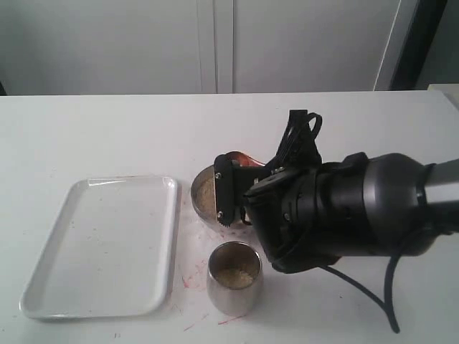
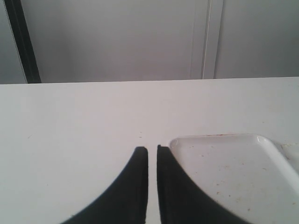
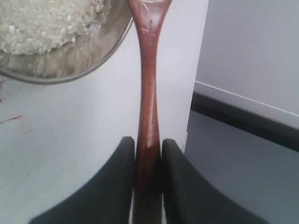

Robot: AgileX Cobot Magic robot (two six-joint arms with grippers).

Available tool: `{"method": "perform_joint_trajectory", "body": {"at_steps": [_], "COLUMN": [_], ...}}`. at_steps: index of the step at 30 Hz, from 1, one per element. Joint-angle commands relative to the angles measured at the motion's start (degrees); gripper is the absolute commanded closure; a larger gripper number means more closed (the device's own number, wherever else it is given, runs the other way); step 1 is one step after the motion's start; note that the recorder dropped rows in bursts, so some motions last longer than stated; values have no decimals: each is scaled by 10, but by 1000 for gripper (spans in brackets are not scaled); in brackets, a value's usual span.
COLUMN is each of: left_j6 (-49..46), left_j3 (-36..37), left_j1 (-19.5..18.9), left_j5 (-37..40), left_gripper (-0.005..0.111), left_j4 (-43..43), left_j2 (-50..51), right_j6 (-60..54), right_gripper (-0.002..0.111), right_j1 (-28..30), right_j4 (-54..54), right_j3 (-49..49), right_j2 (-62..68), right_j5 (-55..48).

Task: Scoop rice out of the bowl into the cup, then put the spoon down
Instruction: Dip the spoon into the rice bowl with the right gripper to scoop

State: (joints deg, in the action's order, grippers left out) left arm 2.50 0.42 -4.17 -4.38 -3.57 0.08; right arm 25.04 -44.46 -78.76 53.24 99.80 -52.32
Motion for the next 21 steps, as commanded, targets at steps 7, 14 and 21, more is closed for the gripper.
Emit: {"method": "perform_joint_trajectory", "body": {"at_steps": [7, 14, 21], "left_j6": [3, 3, 3], "left_j3": [-4, -4, -4], "left_j1": [3, 3, 3], "left_j5": [-2, -2, -2], "left_gripper": [92, 92, 92], "left_j4": [-3, -3, -3], "left_j2": [-1, -1, -1], "right_j6": [9, 26, 40], "right_gripper": [108, 108, 108], "right_j1": [0, 29, 29], "right_j4": [-22, -19, -38], "right_j3": [-5, -5, -5], "right_j2": [-2, 21, 25], "right_j5": [42, 36, 39]}}
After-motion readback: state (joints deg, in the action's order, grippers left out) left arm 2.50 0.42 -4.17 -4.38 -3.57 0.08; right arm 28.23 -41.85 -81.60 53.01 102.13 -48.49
